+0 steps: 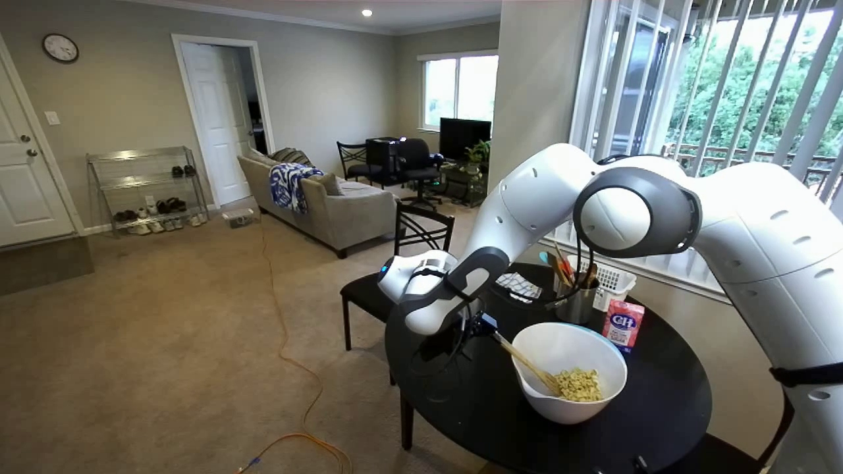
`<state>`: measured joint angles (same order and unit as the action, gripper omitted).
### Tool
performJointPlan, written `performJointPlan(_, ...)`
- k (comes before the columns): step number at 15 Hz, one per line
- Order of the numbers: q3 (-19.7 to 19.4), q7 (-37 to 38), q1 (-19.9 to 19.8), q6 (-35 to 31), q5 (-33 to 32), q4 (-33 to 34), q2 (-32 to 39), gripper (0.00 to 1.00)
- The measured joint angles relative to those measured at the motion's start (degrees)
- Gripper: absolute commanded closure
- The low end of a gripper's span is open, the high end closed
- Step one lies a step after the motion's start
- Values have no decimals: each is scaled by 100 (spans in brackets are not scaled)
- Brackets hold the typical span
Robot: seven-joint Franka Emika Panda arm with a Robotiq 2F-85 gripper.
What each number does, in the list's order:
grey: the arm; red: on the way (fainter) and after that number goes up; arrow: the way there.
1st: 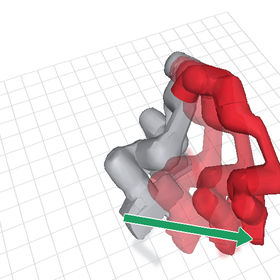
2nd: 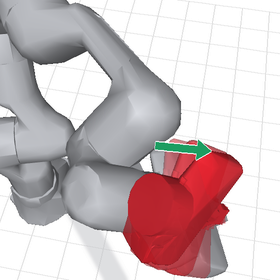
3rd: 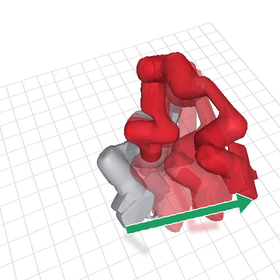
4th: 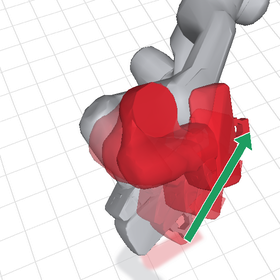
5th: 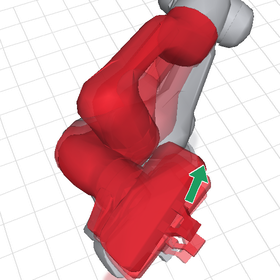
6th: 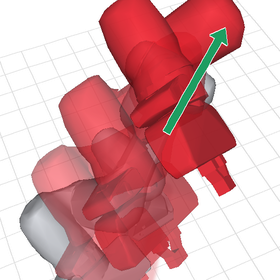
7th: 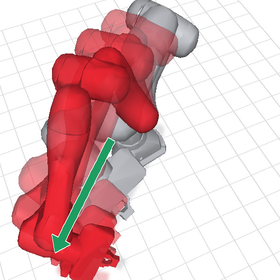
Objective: Use the wooden spoon to stir the contents in the white bowl.
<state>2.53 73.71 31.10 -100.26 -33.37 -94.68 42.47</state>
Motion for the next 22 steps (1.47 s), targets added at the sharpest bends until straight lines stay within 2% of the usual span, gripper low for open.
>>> performJointPlan(6, 160, 0, 67, 125, 74, 261, 131, 0)
performJointPlan(12, 155, 0, 62, 130, 75, 268, 138, 0)
performJointPlan(22, -394, 332, -1, 161, -125, 375, 422, 0)
